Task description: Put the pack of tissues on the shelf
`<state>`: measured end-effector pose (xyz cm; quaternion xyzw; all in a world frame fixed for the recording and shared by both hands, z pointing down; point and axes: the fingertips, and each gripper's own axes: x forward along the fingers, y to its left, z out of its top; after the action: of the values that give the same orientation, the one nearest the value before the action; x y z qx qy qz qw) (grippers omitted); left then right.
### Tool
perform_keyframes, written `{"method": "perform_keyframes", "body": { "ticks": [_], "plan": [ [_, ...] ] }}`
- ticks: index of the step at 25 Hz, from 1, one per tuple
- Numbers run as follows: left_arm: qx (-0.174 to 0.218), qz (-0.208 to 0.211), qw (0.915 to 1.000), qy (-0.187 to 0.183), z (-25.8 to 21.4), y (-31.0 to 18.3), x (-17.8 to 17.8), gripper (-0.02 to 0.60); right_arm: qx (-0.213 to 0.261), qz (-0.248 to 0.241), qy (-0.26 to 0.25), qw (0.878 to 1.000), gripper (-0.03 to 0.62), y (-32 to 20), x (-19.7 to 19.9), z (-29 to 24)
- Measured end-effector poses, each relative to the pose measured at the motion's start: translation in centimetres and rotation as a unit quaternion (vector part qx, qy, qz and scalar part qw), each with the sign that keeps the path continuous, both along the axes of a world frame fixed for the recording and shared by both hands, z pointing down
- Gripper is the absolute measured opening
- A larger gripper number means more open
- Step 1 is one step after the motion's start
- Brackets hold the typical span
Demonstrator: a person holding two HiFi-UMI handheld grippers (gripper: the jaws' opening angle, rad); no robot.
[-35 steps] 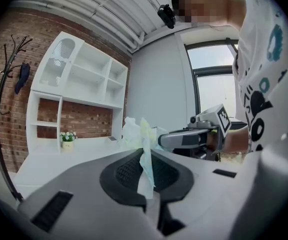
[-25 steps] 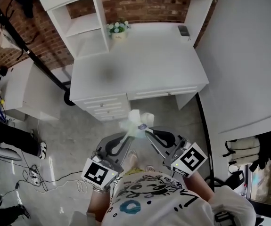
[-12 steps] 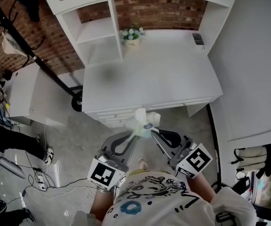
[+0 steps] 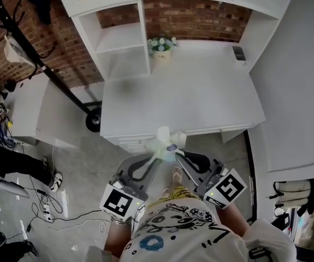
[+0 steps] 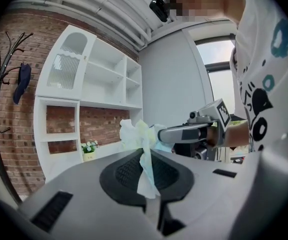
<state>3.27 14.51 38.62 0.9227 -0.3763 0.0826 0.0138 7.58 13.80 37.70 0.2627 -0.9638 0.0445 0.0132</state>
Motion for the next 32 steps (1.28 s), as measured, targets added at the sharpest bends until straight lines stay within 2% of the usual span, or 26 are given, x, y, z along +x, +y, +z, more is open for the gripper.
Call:
{"method": "perform_keyframes", "body": {
  "ticks": [8,13,22,26,32],
  "plan": [
    [0.001,-0.029,0.9996,-0.005,-0.4,-6.0,-2.0,0.029,-0.002,-0.038,-0.007,0.999,0.032,-6.3,-2.1,-0.5],
    [0.007,-0.060,0.9982,-0.004,-1.0,-11.0,-2.9,0.029,0.014,-0.068,0.006,0.998,0.032,-11.5,-3.1,-1.3],
    [0.012,-0.110,0.9938,-0.010,-0.9,-17.6,-4.2,0.029,0.017,-0.113,-0.007,0.993,0.032,-18.7,-4.4,-0.9],
    [0.007,-0.132,0.9911,-0.017,-0.9,-19.9,-5.0,0.029,0.021,-0.122,-0.009,0.992,0.032,-21.1,-5.3,-1.0],
    [0.009,-0.136,0.9905,-0.020,-1.3,-23.8,-6.9,0.029,0.032,-0.117,-0.011,0.993,0.032,-24.9,-7.2,-1.7]
  ]
}}
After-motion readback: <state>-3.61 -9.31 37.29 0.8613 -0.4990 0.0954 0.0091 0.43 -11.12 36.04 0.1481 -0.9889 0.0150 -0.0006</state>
